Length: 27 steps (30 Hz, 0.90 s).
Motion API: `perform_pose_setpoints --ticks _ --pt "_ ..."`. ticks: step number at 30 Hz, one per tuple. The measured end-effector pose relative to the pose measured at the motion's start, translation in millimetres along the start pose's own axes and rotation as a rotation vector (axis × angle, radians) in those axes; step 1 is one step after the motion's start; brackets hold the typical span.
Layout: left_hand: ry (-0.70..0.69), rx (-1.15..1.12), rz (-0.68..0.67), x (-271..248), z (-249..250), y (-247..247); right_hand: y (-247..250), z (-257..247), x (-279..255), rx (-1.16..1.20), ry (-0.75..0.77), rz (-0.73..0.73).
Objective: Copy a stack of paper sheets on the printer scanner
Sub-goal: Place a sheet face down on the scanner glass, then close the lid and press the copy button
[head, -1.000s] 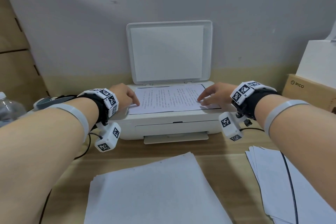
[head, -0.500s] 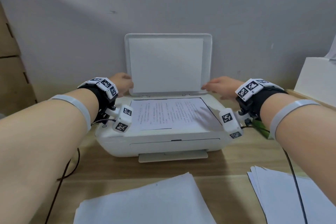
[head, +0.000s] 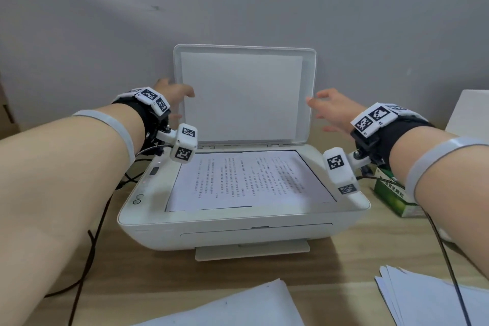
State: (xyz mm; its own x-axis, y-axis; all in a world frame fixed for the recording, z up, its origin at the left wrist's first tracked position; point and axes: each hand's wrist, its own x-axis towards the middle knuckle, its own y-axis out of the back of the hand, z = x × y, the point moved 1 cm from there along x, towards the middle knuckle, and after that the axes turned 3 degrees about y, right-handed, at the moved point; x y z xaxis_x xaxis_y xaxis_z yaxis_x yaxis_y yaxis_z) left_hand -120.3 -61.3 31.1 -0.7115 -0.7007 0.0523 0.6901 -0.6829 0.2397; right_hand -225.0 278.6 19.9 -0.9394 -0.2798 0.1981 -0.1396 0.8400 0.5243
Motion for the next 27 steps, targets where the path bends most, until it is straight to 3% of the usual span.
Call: perform_pose_setpoints --ticks 4,8,12,15,20,24,27 --pt "-0.064 0.051 -0.005 -8.2 -1.4 12.3 1.9 -4.3 -9.4 -0.176 0.12 0.084" --pt "-0.162 0.15 -0.046 -38.0 0.3 25.5 10.4 -24.8 -39.2 -0.5 0.35 0.35" --pt "-0.236 0.209 -0.074 -77.4 2.0 43.4 14.4 -41.1 -65.5 -0.686 0.427 0.382" --pt "-0.266 0.469 -0.088 -112.7 -2.9 57.4 10.5 -50.4 -88.8 -0.687 0.405 0.281" --pt "-0.26 0.663 -0.272 -156.1 -32.1 64.1 -14.6 -48.1 -128.2 -0.707 0.412 -0.095" --pt "-0.262 0.783 -0.269 -175.8 -60.3 57.3 -36.5 -29.0 -149.0 -0.734 0.372 -0.214" --pt "-0.217 0.955 -0.343 -183.3 -74.8 53.5 -47.1 -17.5 -156.3 -0.806 0.348 -0.288"
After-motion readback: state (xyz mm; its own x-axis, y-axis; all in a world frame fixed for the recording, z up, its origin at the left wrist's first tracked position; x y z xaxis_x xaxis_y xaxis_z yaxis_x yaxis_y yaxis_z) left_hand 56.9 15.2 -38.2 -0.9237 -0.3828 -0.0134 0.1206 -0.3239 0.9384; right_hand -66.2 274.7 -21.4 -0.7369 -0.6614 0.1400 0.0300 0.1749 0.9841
